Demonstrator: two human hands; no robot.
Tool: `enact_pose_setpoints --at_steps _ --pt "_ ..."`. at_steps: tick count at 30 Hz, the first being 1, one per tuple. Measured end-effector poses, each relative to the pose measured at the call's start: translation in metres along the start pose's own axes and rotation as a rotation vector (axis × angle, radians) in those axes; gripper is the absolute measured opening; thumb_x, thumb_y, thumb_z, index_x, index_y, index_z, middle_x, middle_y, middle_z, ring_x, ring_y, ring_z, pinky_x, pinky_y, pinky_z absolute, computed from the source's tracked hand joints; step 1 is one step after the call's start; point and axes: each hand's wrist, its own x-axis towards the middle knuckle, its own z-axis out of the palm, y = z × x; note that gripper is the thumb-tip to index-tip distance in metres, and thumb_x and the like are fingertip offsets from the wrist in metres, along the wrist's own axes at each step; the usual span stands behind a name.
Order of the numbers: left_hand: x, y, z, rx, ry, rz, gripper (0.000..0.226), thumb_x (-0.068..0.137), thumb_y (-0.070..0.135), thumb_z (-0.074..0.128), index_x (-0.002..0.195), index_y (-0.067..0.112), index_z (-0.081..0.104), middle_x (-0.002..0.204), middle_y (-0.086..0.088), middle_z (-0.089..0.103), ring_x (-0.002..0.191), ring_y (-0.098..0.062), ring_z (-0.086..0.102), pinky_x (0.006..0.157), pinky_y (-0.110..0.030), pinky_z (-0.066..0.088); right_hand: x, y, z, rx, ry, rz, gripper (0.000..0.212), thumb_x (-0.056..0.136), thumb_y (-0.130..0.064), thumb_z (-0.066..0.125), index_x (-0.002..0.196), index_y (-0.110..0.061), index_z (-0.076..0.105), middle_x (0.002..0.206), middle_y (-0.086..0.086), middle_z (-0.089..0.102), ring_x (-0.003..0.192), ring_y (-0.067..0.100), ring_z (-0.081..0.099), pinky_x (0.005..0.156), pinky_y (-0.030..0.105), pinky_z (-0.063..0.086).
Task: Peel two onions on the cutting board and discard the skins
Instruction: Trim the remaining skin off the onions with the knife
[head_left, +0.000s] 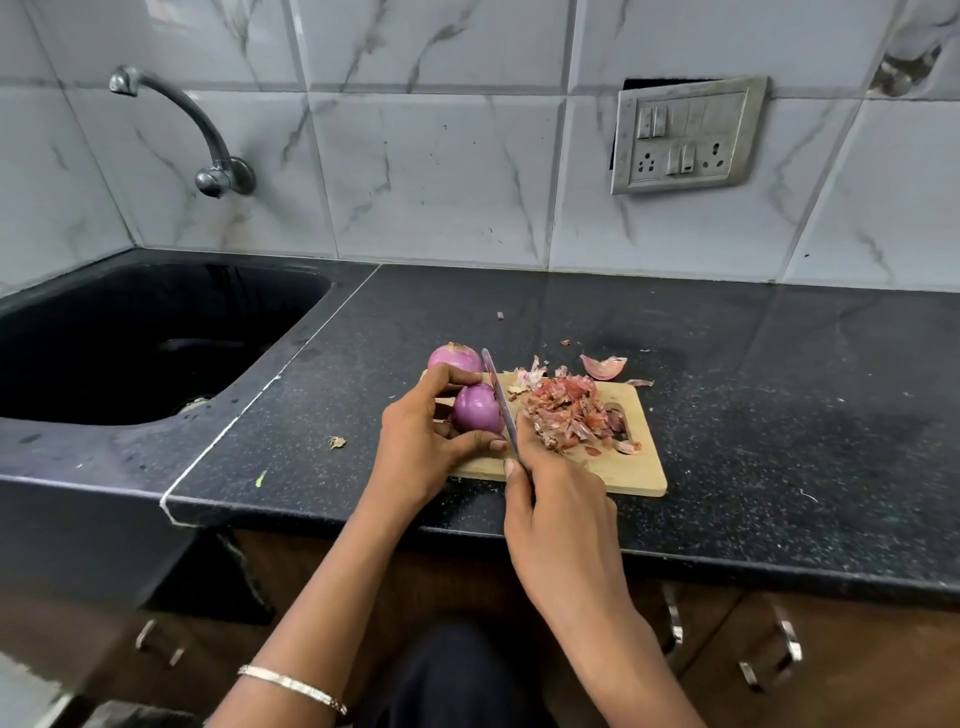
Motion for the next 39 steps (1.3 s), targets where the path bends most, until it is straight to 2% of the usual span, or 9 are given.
enact_pose_setpoints --at_steps 4,10,14,20,25,29,34,37,39 --pt "-0.002 0.001 -0.002 -0.019 0.004 -0.024 0.061 0.06 0.012 0.098 0.11 0.027 0.065 0.103 0.017 0.069 0.084 0.001 0.064 0.073 -0.018 0.055 0.0 -0.005 0.002 0.001 -0.023 0.006 0.053 0.108 -0.029 0.035 0.16 -0.029 0.026 0.129 -0.002 0.062 0.12 0.02 0.057 0.092 0.036 0.044" --pt "-0.002 0.0 -0.004 -0.027 -0.015 -0.045 0.054 0.065 0.006 0.094 0.108 0.024 0.065 0.101 0.016 0.07 0.082 0.0 0.064 0.074 -0.021 0.056 0.0 -0.012 0.009 -0.05 -0.063 0.017 0.058 0.108 -0.023 0.035 0.162 -0.029 0.014 0.132 -0.002 0.056 0.12 0.024 0.056 0.095 0.038 0.046" --pt "-0.001 -0.001 -0.002 -0.013 -0.016 -0.036 0.053 0.067 0.0 0.091 0.105 0.025 0.065 0.102 0.011 0.07 0.078 -0.008 0.064 0.072 -0.025 0.057 0.009 -0.016 0.011 -0.04 -0.047 0.035 0.06 0.105 -0.018 0.042 0.161 -0.025 0.021 0.128 0.001 0.06 0.118 0.024 0.058 0.092 0.037 0.047" --pt "-0.003 -0.001 0.0 0.016 0.006 -0.011 0.049 0.068 0.0 0.089 0.108 0.017 0.066 0.099 0.007 0.07 0.077 -0.009 0.066 0.073 -0.031 0.058 0.022 -0.017 0.004 -0.055 -0.04 0.027 0.053 0.103 -0.016 0.046 0.154 -0.028 0.035 0.117 0.002 0.067 0.111 0.027 0.061 0.079 0.034 0.045" --pt "-0.002 0.0 -0.002 0.033 0.026 -0.012 0.054 0.064 0.01 0.095 0.109 0.022 0.067 0.099 0.014 0.07 0.082 -0.006 0.068 0.077 -0.03 0.058 -0.004 -0.016 -0.004 -0.095 -0.095 0.025 0.06 0.104 -0.02 0.041 0.159 -0.031 0.022 0.126 0.0 0.063 0.118 0.027 0.059 0.09 0.041 0.05" --pt "-0.002 0.0 0.001 0.051 0.031 0.005 0.054 0.066 0.007 0.093 0.106 0.029 0.065 0.098 0.013 0.069 0.077 -0.01 0.066 0.074 -0.032 0.059 0.019 -0.016 -0.004 -0.063 -0.072 0.042 0.049 0.101 -0.016 0.048 0.148 -0.028 0.041 0.117 0.002 0.066 0.114 0.029 0.06 0.082 0.039 0.047" --pt "-0.001 0.001 0.001 0.088 0.038 0.013 0.057 0.064 0.007 0.094 0.104 0.033 0.063 0.095 0.017 0.068 0.078 0.0 0.063 0.07 -0.017 0.054 0.016 -0.015 -0.006 -0.086 -0.095 0.029 0.046 0.101 -0.016 0.049 0.144 -0.031 0.042 0.117 0.001 0.064 0.113 0.028 0.058 0.075 0.036 0.041" --pt "-0.001 0.002 0.001 0.092 0.033 0.008 0.057 0.063 0.011 0.095 0.104 0.034 0.064 0.093 0.018 0.067 0.071 -0.001 0.062 0.067 -0.015 0.052 0.004 -0.011 -0.01 -0.095 -0.092 0.028 0.056 0.102 -0.02 0.047 0.154 -0.033 0.031 0.122 0.001 0.062 0.116 0.027 0.057 0.082 0.037 0.047" --pt "-0.001 0.001 0.002 0.098 0.038 0.007 0.055 0.064 0.012 0.095 0.105 0.032 0.065 0.091 0.017 0.066 0.066 -0.001 0.061 0.066 -0.014 0.051 0.014 -0.01 -0.008 -0.075 -0.083 0.042 0.051 0.101 -0.018 0.049 0.15 -0.031 0.039 0.12 0.001 0.063 0.116 0.029 0.057 0.085 0.039 0.048"
